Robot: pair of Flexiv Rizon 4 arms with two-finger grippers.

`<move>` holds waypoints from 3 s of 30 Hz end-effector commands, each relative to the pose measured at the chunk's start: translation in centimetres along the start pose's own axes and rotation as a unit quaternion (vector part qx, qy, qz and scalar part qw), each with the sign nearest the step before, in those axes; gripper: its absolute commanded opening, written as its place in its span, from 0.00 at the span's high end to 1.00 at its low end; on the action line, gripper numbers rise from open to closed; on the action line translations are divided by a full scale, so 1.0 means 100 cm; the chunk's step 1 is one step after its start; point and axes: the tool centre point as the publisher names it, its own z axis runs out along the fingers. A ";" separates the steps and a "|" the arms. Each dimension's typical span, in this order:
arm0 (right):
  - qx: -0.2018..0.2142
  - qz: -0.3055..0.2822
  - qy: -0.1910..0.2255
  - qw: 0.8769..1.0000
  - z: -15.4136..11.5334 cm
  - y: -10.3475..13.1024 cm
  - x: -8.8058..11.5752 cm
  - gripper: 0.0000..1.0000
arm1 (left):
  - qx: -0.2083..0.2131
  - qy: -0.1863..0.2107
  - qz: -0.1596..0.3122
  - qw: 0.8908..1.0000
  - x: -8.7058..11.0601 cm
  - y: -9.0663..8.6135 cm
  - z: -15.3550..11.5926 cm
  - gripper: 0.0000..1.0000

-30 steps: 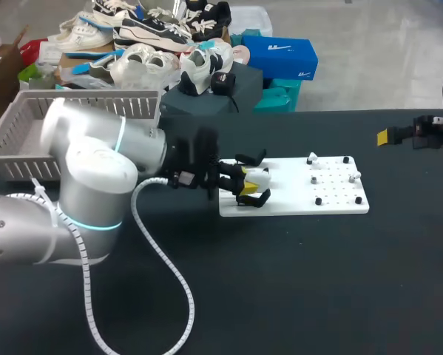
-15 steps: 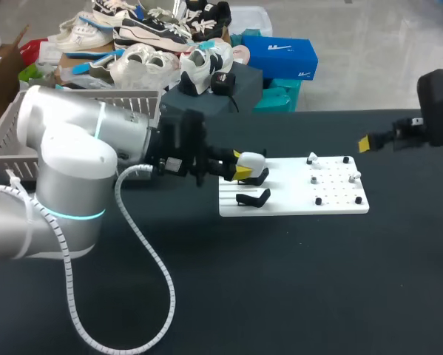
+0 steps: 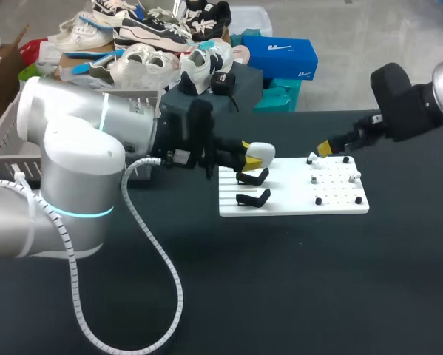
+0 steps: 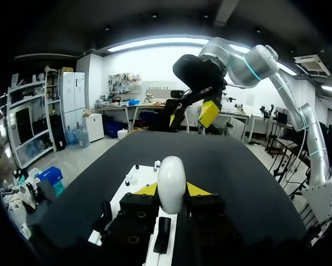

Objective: Pick up each earbud case from the left stands, insert the matching earbuds, close the lid, and place the case in the box.

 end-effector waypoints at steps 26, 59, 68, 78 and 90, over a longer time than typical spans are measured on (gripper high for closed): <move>-0.058 -0.028 0.004 0.998 0.045 0.017 -0.014 0.00 | -0.021 -0.003 0.020 1.000 -0.010 -0.030 0.018 1.00; 0.106 0.030 -0.019 0.994 -0.010 -0.032 0.050 0.00 | 0.020 -0.183 0.100 0.978 -0.044 -0.064 0.021 1.00; 0.115 0.031 -0.008 0.993 -0.009 -0.041 0.057 0.00 | 0.016 -0.179 0.109 0.978 -0.041 -0.064 0.022 1.00; 0.118 0.029 -0.008 0.993 -0.003 -0.046 0.061 0.00 | 0.013 -0.181 0.127 0.975 -0.038 -0.064 0.021 1.00; 0.116 0.030 -0.004 0.993 -0.001 -0.051 0.064 0.00 | 0.004 -0.159 0.164 0.974 -0.029 -0.066 0.020 1.00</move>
